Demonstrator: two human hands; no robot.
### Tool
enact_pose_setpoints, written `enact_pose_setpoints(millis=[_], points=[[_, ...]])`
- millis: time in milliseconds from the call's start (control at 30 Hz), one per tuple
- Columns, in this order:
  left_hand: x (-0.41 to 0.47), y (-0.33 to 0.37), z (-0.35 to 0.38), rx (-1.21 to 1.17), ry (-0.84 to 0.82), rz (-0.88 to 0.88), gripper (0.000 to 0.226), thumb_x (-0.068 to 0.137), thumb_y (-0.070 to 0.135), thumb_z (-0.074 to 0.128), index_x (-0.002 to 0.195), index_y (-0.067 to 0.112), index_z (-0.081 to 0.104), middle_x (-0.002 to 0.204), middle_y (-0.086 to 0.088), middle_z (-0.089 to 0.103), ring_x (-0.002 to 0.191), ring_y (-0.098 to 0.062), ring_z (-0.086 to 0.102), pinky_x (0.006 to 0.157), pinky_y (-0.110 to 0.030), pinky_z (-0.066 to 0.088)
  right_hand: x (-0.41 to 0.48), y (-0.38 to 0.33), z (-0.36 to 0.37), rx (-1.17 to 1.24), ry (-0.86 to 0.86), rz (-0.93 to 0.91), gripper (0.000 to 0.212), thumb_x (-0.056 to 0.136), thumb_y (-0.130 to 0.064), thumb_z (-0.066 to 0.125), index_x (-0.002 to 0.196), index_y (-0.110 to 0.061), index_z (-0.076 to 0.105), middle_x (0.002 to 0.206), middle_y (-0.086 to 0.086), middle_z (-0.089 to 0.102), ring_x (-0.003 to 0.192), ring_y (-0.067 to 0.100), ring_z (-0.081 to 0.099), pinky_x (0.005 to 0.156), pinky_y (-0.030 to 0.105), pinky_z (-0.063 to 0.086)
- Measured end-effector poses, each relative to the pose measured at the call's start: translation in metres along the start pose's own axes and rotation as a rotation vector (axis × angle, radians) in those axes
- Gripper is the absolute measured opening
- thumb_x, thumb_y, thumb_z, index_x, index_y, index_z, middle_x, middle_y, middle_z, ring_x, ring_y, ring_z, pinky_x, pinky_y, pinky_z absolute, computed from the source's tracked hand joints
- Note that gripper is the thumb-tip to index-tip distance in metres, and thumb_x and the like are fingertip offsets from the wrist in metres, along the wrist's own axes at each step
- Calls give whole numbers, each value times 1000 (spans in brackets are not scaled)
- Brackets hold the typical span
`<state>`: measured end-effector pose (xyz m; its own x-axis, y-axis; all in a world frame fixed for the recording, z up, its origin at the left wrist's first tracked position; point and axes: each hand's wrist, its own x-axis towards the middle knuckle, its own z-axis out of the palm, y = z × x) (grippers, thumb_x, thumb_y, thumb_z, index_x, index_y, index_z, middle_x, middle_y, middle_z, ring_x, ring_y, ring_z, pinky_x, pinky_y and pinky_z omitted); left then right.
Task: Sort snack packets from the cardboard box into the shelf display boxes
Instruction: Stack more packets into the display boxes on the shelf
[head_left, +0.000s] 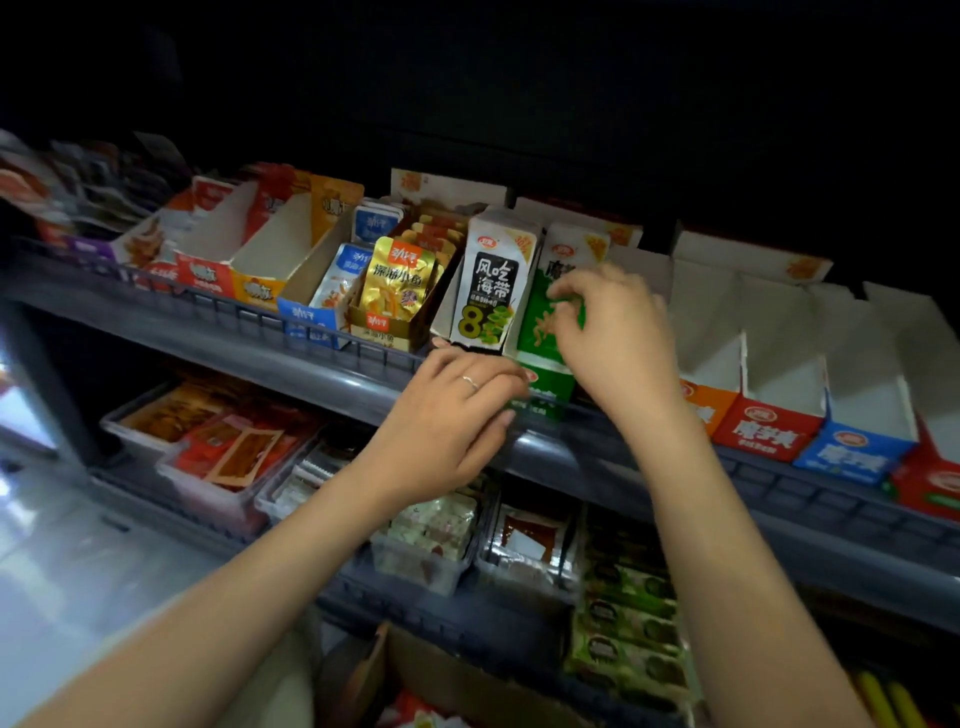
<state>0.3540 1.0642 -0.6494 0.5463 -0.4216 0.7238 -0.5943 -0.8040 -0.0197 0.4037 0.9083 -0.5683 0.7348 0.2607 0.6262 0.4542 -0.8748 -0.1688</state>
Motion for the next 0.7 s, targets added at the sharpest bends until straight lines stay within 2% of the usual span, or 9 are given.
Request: enact_pose_setpoints(millis=[133, 200, 300, 367, 433, 533, 600, 700], points=[[-20, 19, -14, -125, -171, 51, 22, 95, 21, 42, 100, 10, 60, 93, -3, 63, 81, -23, 61, 69, -36, 47, -43, -7, -16, 12, 42, -136, 19, 88, -16, 50, 93, -15, 69, 96, 4, 68, 90, 26, 61, 77, 37, 46], [-31, 34, -13, -120, -229, 67, 21, 92, 22, 43, 91, 11, 62, 80, -2, 64, 69, -24, 61, 60, -32, 45, -78, -3, -17, 1, -1, -193, 16, 85, -16, 51, 89, -14, 67, 90, 4, 67, 85, 26, 62, 71, 35, 45], [-51, 60, -3, -118, -294, 72, 23, 88, 24, 43, 83, 12, 62, 72, -3, 63, 60, -26, 61, 50, -30, 41, -146, 11, -9, 92, -163, -126, 16, 87, -18, 51, 92, -14, 67, 91, 1, 66, 84, 22, 62, 68, 32, 45], [-68, 73, 5, -130, -342, 95, 26, 87, 26, 39, 80, 13, 61, 70, -5, 63, 59, -29, 62, 47, -30, 41, -184, 21, 2, 59, -393, -102, 16, 88, -18, 53, 98, -15, 66, 97, 2, 66, 89, 24, 62, 71, 32, 47], [-90, 86, 8, -176, -410, 93, 27, 88, 27, 37, 79, 13, 59, 68, -5, 62, 58, -29, 62, 46, -30, 41, -213, 27, 15, 4, -793, -103, 21, 89, -24, 53, 107, -19, 62, 107, 2, 64, 95, 23, 61, 78, 35, 50], [-127, 103, 10, -248, -501, 87, 30, 92, 27, 32, 83, 14, 58, 67, -1, 59, 56, -24, 58, 45, -30, 41, -251, 25, 34, -63, -1365, 58, 33, 92, -31, 54, 123, -21, 54, 111, -2, 60, 93, 17, 56, 78, 31, 47], [-149, 113, 9, -303, -576, 91, 36, 92, 30, 29, 86, 14, 61, 69, 1, 61, 57, -22, 58, 46, -31, 43, -280, 20, 55, -127, -1553, 91, 40, 93, -33, 55, 130, -18, 50, 115, 1, 58, 96, 20, 57, 77, 31, 46], [-167, 123, 12, -373, -657, 145, 39, 91, 32, 29, 86, 15, 63, 69, 0, 63, 57, -22, 59, 46, -29, 41, -333, 18, 91, -139, -1710, 110, 45, 95, -27, 52, 137, -15, 43, 121, 5, 53, 105, 24, 55, 79, 31, 44]])
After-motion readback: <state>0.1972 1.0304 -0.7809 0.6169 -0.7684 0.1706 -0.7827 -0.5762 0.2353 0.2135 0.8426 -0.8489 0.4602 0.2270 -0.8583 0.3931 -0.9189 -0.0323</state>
